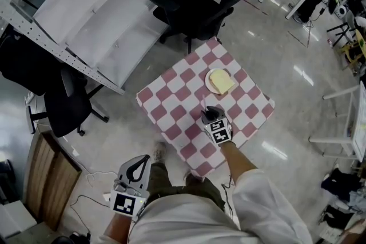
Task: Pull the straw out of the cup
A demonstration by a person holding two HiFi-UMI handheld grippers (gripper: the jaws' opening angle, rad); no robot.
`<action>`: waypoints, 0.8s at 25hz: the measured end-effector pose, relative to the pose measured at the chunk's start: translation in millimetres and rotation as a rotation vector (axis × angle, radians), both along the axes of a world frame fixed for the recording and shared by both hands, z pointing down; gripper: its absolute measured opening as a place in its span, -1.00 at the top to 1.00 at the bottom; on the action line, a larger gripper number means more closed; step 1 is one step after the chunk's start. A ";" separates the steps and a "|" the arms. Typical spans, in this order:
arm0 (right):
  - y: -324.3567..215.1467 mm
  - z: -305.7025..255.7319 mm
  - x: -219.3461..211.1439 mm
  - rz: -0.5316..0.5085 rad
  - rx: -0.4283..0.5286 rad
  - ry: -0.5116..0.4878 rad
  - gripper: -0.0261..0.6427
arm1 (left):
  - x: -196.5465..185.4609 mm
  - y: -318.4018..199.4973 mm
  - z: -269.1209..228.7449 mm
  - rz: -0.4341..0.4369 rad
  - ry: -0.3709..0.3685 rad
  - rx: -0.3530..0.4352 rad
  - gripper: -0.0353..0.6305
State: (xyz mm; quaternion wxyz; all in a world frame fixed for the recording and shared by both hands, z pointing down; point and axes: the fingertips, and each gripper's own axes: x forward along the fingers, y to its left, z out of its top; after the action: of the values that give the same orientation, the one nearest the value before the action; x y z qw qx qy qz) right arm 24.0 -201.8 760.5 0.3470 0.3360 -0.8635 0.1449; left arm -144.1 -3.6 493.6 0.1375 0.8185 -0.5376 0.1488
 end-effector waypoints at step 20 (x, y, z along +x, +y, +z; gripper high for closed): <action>-7.3 0.2 1.8 0.029 0.026 0.006 0.82 | -2.0 -0.9 8.9 -0.017 0.018 -0.022 0.88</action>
State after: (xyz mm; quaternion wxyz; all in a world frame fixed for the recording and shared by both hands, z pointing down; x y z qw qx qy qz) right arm 25.8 -209.1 760.6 0.3431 0.3533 -0.8593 0.1379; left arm -146.1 -4.5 502.5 0.1525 0.8135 -0.5417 0.1464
